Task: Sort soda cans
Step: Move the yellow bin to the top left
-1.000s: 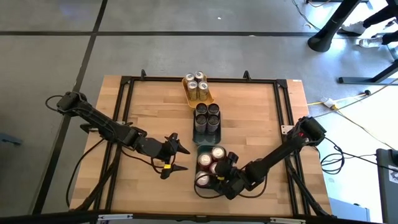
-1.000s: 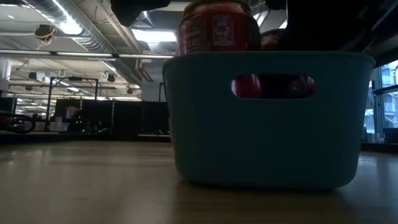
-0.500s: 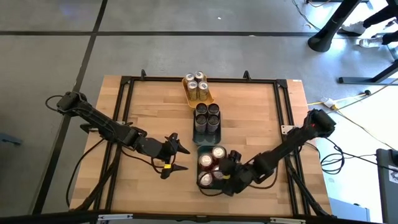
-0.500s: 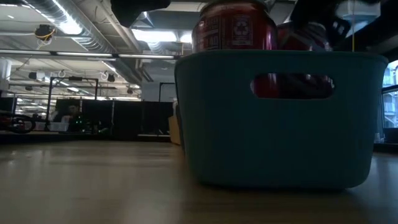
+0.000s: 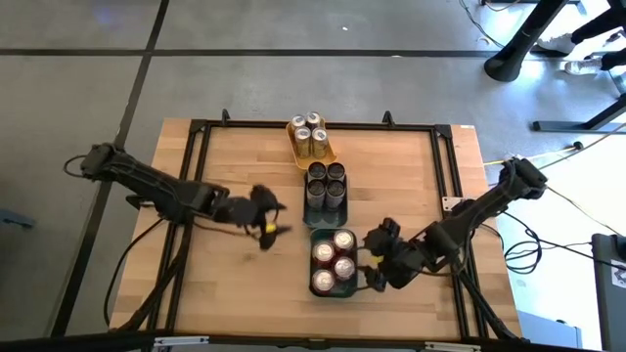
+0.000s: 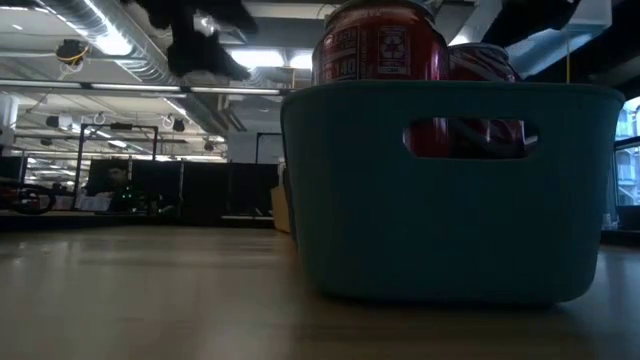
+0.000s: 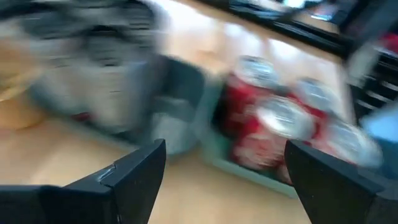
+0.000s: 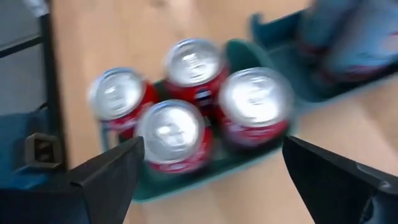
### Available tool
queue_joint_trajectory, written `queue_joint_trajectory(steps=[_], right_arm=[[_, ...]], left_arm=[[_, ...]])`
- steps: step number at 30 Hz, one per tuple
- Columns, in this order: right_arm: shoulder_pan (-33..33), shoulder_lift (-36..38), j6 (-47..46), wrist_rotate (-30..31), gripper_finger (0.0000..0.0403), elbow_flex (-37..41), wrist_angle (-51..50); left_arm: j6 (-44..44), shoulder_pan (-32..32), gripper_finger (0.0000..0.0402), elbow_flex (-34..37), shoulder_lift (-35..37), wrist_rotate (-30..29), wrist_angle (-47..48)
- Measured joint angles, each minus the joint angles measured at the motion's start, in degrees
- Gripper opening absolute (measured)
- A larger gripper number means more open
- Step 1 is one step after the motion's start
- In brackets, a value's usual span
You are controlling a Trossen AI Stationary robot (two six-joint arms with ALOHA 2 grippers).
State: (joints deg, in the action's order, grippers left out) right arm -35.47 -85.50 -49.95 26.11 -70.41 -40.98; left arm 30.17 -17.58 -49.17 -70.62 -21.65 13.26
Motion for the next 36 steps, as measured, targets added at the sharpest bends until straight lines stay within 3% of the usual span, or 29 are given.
queue_joint_trajectory(steps=[5, 10, 14, 18, 27, 36], right_arm=[[2.5, 1.6, -3.7, 7.1, 0.0381, 0.4, -8.1], [7.6, 1.5, -8.1, 11.9, 0.0381, 3.1, -16.4], [12.0, 1.5, -10.8, 17.5, 0.0381, 7.3, -18.0], [17.3, 1.4, -11.2, 18.3, 0.0381, 12.1, -17.6], [25.2, 1.4, -10.8, 21.0, 0.0381, 22.7, -8.8], [26.5, 1.4, -4.2, 20.8, 0.0381, 29.6, 4.1]], left_arm=[[6.6, 9.0, 0.0315, 0.0, 1.4, -2.3, 6.1], [7.0, 19.4, 0.0315, 0.0, 0.0, -2.3, 8.6], [7.4, 27.2, 0.0315, 0.0, -0.7, -2.3, 6.0], [7.4, 34.2, 0.0315, 0.0, -2.8, -2.1, 2.4], [8.2, 47.5, 0.0315, -0.6, -11.8, 8.2, -7.9], [11.6, 48.4, 0.0315, -4.2, -22.4, 9.5, -7.9]])
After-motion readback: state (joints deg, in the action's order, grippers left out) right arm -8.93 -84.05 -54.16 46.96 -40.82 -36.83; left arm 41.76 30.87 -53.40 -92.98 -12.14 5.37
